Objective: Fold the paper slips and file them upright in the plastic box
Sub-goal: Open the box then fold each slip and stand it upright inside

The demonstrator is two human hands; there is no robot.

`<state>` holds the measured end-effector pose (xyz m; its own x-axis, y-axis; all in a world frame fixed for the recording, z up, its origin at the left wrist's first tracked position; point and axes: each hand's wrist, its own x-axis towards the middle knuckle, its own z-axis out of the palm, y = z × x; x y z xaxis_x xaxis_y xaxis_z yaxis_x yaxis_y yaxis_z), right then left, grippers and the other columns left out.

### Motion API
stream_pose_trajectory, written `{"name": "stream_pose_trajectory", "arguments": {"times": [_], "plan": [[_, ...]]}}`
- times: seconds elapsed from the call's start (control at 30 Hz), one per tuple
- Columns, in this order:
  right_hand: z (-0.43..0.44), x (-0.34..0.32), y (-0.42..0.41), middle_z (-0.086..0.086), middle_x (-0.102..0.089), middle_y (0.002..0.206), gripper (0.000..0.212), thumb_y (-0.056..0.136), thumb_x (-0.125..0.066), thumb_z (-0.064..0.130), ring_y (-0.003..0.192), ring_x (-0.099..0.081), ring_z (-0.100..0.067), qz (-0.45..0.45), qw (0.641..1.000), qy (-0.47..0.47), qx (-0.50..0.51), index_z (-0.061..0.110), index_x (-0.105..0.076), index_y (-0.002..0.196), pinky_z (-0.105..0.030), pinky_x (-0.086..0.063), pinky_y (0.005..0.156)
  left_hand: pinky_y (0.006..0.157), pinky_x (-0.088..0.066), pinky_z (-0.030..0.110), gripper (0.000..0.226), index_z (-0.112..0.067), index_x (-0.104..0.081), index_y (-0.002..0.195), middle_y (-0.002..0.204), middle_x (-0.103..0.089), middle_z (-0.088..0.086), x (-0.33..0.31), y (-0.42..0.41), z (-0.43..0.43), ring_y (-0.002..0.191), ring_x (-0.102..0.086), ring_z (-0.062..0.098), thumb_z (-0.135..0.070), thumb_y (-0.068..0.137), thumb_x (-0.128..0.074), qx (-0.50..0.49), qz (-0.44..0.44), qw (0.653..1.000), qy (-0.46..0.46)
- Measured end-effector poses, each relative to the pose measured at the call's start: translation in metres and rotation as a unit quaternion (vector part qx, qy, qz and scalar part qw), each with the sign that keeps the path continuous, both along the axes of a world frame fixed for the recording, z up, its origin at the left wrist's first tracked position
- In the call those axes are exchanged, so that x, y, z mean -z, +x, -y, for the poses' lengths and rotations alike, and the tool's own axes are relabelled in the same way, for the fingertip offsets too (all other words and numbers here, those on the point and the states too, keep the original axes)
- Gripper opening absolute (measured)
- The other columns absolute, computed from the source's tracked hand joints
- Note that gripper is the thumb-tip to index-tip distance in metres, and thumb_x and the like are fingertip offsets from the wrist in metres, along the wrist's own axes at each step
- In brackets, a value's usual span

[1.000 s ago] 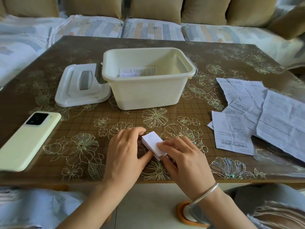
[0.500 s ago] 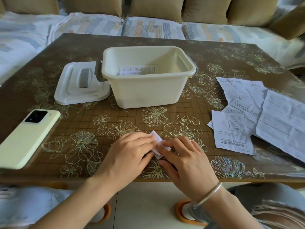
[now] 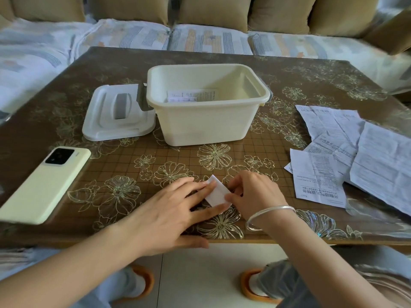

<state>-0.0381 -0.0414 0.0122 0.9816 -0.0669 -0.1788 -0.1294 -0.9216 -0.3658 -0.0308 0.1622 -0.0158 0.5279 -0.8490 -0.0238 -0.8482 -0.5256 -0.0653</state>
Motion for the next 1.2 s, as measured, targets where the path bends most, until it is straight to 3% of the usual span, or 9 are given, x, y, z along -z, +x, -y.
{"name": "stream_pose_trajectory", "arguments": {"times": [0.13, 0.23, 0.43, 0.67, 0.77, 0.87, 0.97, 1.07, 1.2], "plan": [[0.003, -0.004, 0.002, 0.01, -0.065, 0.079, 0.009, 0.085, -0.07, 0.025, 0.081, -0.062, -0.013, -0.011, 0.998, 0.053, -0.018, 0.032, -0.066, 0.081, -0.026, -0.05, 0.075, 0.109, -0.033, 0.038, 0.059, -0.04, -0.053, 0.137, 0.149, -0.047, 0.0, -0.011, 0.006, 0.007, 0.131, -0.045, 0.016, -0.07, 0.095, -0.025, -0.014, -0.079, 0.991, -0.106], [0.011, -0.007, 0.004, 0.011, -0.066, 0.071, 0.015, 0.082, -0.073, 0.022, 0.07, -0.063, -0.009, 0.007, 0.994, 0.105, -0.029, 0.032, -0.066, 0.074, -0.026, -0.052, 0.071, 0.101, -0.042, 0.026, 0.051, -0.033, -0.055, 0.133, 0.134, -0.053, -0.017, -0.025, 0.017, 0.013, 0.11, -0.053, -0.003, -0.058, 0.09, -0.044, -0.106, -0.155, 0.951, -0.246], [0.018, -0.041, 0.023, 0.014, -0.065, 0.064, 0.015, 0.077, -0.079, 0.02, 0.058, -0.058, 0.0, 0.07, 0.98, 0.161, -0.096, 0.031, -0.07, 0.073, -0.01, -0.045, 0.06, 0.074, -0.051, 0.033, 0.018, -0.025, -0.075, 0.086, 0.086, -0.065, -0.016, -0.056, 0.049, 0.017, 0.087, -0.057, 0.006, -0.041, 0.079, -0.069, -0.111, -0.048, 0.929, -0.35], [0.011, -0.105, 0.068, 0.013, -0.065, 0.072, 0.013, 0.08, -0.075, 0.021, 0.071, -0.061, -0.003, 0.156, 0.957, 0.15, -0.194, 0.03, -0.066, 0.078, -0.015, -0.05, 0.067, 0.069, -0.038, 0.005, 0.009, -0.028, -0.075, 0.078, 0.075, -0.064, -0.022, -0.12, 0.081, 0.016, 0.078, -0.058, -0.001, -0.036, 0.074, -0.071, -0.146, -0.033, 0.905, -0.397], [0.01, -0.13, 0.101, 0.015, -0.064, 0.07, 0.019, 0.08, -0.074, 0.021, 0.07, -0.06, 0.0, 0.171, 0.952, 0.152, -0.206, 0.035, -0.063, 0.074, -0.01, -0.049, 0.066, 0.065, -0.041, 0.009, 0.016, -0.026, -0.075, 0.082, 0.077, -0.067, -0.019, -0.14, 0.11, 0.012, 0.076, -0.06, -0.002, -0.039, 0.082, -0.067, -0.143, -0.044, 0.885, -0.441], [0.019, -0.146, 0.139, 0.011, -0.066, 0.07, 0.01, 0.081, -0.073, 0.019, 0.057, -0.058, 0.001, 0.152, 0.948, 0.221, -0.17, 0.027, -0.067, 0.079, -0.007, -0.046, 0.058, 0.076, -0.052, 0.029, 0.025, -0.026, -0.067, 0.092, 0.085, -0.068, -0.013, -0.144, 0.146, -0.004, 0.084, -0.064, 0.007, -0.047, 0.093, -0.053, -0.207, -0.054, 0.85, -0.482], [0.022, -0.141, 0.176, 0.002, -0.072, 0.073, 0.005, 0.079, -0.073, 0.017, 0.062, -0.065, -0.004, 0.064, 0.953, 0.243, -0.168, 0.019, -0.069, 0.082, -0.008, -0.049, 0.061, 0.074, -0.05, 0.015, 0.012, -0.032, -0.063, 0.089, 0.083, -0.067, -0.015, -0.14, 0.173, -0.017, 0.084, -0.062, 0.0, -0.039, 0.09, -0.054, -0.247, -0.042, 0.872, -0.42], [0.018, -0.12, 0.2, 0.001, -0.074, 0.075, 0.007, 0.078, -0.074, 0.02, 0.067, -0.07, -0.014, -0.028, 0.954, 0.237, -0.184, 0.021, -0.068, 0.079, -0.023, -0.057, 0.071, 0.072, -0.044, 0.007, 0.006, -0.035, -0.069, 0.085, 0.081, -0.068, -0.022, -0.138, 0.183, -0.015, 0.082, -0.062, -0.006, -0.031, 0.084, -0.064, -0.224, -0.101, 0.912, -0.329], [0.016, -0.101, 0.223, 0.002, -0.073, 0.077, 0.008, 0.078, -0.075, 0.022, 0.069, -0.071, -0.017, -0.048, 0.956, 0.209, -0.198, 0.021, -0.068, 0.082, -0.034, -0.059, 0.075, 0.075, -0.042, 0.005, 0.007, -0.04, -0.069, 0.088, 0.085, -0.067, -0.027, -0.149, 0.202, -0.009, 0.09, -0.059, -0.011, -0.042, 0.081, -0.07, -0.181, -0.146, 0.966, -0.117]]}}
